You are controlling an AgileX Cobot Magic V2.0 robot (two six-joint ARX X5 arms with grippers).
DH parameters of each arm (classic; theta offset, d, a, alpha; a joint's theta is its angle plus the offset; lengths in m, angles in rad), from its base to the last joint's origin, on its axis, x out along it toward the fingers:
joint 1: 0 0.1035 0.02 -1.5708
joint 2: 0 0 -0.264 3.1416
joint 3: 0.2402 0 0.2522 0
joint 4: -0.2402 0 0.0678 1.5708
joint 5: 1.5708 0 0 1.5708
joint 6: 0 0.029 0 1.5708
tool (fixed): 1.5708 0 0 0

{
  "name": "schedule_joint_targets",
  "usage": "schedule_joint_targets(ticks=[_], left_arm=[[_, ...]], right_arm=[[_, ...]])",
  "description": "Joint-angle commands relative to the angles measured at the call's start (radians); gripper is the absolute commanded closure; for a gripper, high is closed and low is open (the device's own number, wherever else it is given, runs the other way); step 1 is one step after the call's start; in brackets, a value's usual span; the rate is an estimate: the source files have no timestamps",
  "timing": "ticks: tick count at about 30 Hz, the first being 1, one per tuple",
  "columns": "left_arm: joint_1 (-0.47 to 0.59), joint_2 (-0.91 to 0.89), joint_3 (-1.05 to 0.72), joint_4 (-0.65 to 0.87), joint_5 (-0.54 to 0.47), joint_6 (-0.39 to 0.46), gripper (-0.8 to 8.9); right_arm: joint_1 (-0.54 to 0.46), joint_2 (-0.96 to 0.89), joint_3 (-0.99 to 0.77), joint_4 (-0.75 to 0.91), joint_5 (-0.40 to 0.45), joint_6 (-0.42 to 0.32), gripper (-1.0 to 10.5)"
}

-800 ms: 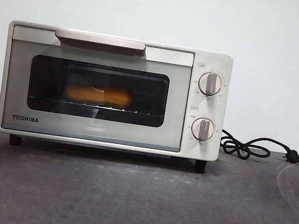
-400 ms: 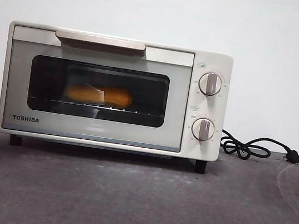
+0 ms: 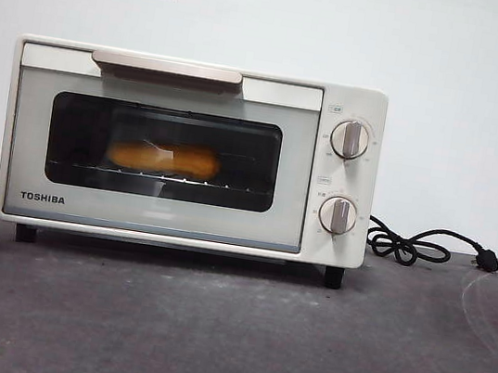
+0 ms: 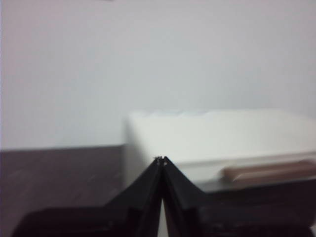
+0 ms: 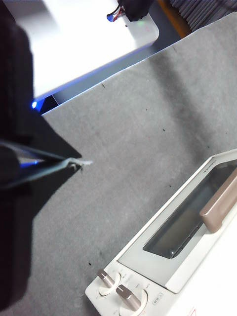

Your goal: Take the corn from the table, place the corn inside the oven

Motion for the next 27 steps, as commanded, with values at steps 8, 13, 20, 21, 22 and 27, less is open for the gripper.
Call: schedule_joint_targets(ticks=[8, 13, 20, 21, 22, 27], left_arm=[[0.124, -0.249, -0.130, -0.235, -0.007, 0.013, 8.17], [0.130, -0.308, -0.175, -0.307, -0.006, 0.020, 8.17], [0.130, -0.375, -0.239, -0.370, -0.006, 0.013, 8.17], [0.130, -0.375, -0.239, -0.381, -0.006, 0.013, 8.17], [0.130, -0.375, -0.239, -0.395, -0.008, 0.014, 8.17], [0.129, -0.375, -0.239, -0.429, -0.010, 0.047, 8.17]], right_arm=[[-0.001, 0.003, 0.000, 0.007, 0.000, 0.006, 9.6], [-0.001, 0.003, 0.000, 0.006, 0.000, 0.006, 9.6], [-0.001, 0.003, 0.000, 0.006, 0.000, 0.006, 9.6], [-0.001, 0.003, 0.000, 0.006, -0.001, 0.006, 9.6], [-0.001, 0.003, 0.000, 0.007, -0.001, 0.007, 9.6], [-0.001, 0.003, 0.000, 0.007, 0.003, 0.006, 9.6]])
